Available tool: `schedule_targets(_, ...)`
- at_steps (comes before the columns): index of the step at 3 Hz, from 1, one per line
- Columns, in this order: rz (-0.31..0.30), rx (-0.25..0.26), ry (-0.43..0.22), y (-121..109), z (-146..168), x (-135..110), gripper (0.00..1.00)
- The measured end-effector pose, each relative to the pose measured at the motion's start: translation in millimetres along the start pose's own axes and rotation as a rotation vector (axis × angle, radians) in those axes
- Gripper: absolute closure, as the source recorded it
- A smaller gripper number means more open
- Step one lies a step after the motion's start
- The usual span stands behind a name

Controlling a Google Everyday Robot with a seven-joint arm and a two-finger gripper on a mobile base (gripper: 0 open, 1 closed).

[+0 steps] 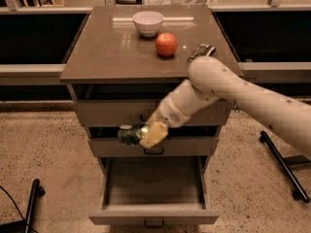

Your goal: Place green can into bottom drawer

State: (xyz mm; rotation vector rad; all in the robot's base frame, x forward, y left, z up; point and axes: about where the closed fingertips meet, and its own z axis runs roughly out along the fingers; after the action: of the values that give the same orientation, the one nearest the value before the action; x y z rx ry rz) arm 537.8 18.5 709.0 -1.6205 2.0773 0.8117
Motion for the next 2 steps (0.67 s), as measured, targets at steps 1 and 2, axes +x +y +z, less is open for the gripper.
schedule_targets(1,0.132,-0.038,-0.01,30.4,32.2,96.5,1.0)
schedule_targets(2,0.092,-0.145,-0.012,50.0,64.6,136.2,1.0)
